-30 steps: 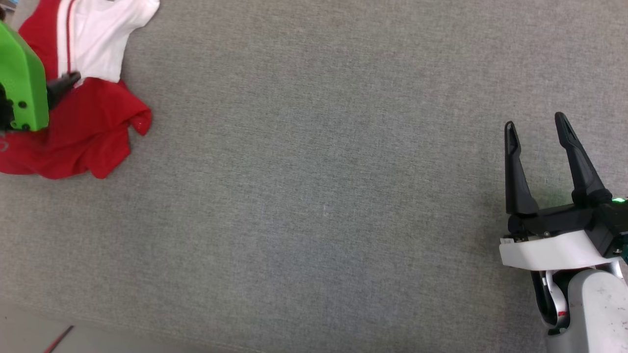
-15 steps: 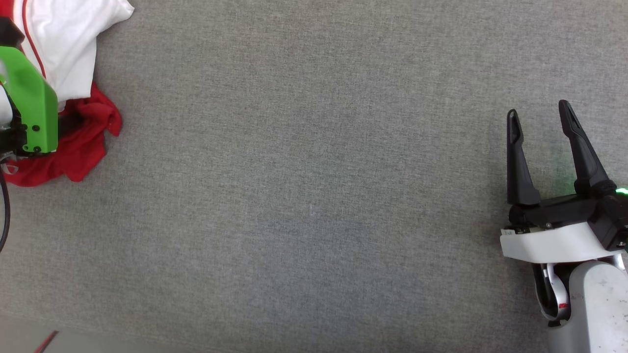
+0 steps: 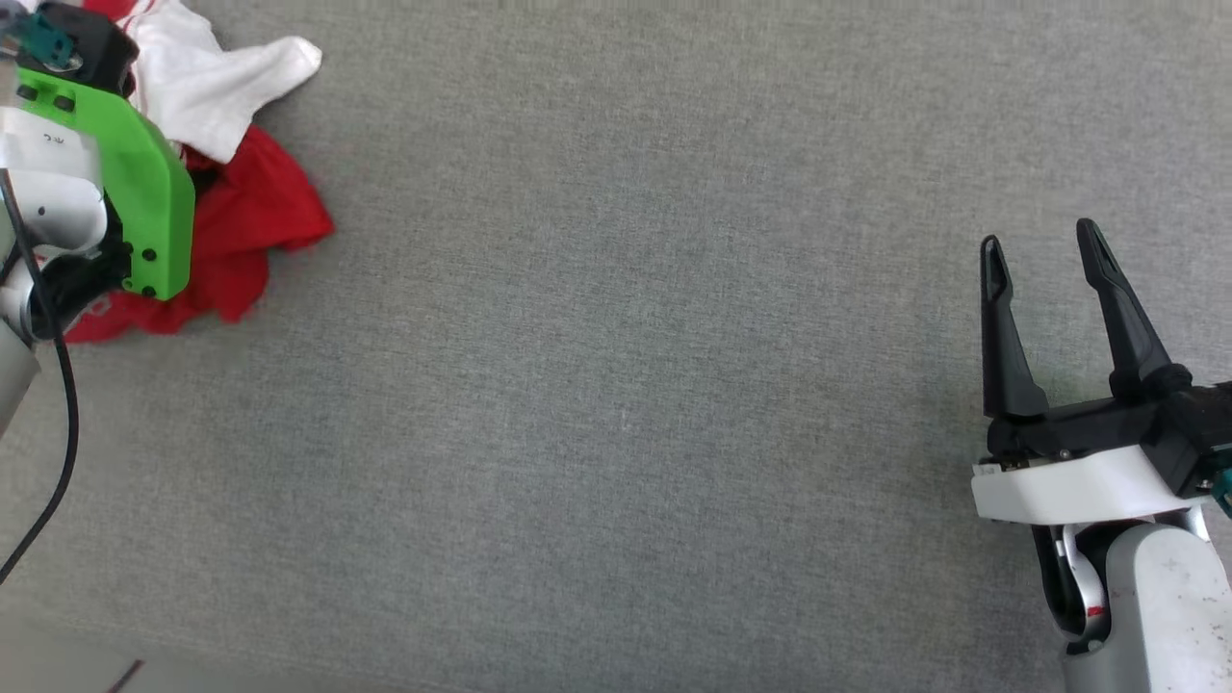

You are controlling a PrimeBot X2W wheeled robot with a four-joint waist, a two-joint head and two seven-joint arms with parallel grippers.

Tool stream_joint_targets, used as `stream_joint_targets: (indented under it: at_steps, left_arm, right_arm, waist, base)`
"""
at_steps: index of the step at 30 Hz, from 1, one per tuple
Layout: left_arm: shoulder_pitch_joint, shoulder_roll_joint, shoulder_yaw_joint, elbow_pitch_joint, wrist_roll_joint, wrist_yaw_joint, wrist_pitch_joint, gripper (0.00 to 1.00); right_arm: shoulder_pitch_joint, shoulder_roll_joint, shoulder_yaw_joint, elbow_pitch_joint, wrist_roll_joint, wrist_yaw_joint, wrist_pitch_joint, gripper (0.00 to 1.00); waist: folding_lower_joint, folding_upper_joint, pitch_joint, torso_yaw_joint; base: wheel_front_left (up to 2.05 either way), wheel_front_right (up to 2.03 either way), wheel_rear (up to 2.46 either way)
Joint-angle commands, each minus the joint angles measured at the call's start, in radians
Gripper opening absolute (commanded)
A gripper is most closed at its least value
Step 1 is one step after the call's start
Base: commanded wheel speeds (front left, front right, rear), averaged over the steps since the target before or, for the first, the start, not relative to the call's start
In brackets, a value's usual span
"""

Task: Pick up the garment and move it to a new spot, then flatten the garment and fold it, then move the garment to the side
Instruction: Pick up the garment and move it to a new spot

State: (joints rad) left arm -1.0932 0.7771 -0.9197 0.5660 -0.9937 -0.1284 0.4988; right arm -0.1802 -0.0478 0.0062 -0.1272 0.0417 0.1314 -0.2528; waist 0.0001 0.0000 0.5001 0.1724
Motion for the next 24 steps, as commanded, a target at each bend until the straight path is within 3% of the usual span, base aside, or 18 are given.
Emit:
stream_joint_targets:
  at_steps: [1,11,18,24]
  left_arm:
    - [-0.028,0.018,-0.009,-0.029,0.007,-0.002,-0.024,0.0]
    - [-0.035,0.014,-0.114,-0.32,0.028,-0.002,-0.09,0.0]
    - [-0.021,-0.061,-0.188,-0.417,0.042,-0.002,-0.102,0.0]
    - [-0.069,-0.179,-0.263,-0.427,0.057,-0.002,-0.141,0.0]
  right_arm:
    - [0.013,-0.002,0.0,0.004,0.011,-0.001,-0.009,1.0]
    - [0.049,-0.002,0.001,0.024,0.064,-0.001,-0.009,1.0]
    - [0.048,-0.002,0.001,0.023,0.11,-0.001,-0.009,1.0]
    - [0.046,-0.002,-0.018,0.019,0.147,-0.001,-0.009,1.0]
  waist:
    - [-0.0001,0.0,-0.057,0.013]
    - [-0.0001,0.0,-0.155,-0.016]
    - [-0.0001,0.0,-0.169,-0.118]
    - [-0.0001,0.0,-0.139,-0.219]
  base:
    - [0.0,0.0,0.0]
    - [0.0,0.0,0.0]
    - [0.0,0.0,0.0]
    - [0.0,0.0,0.0]
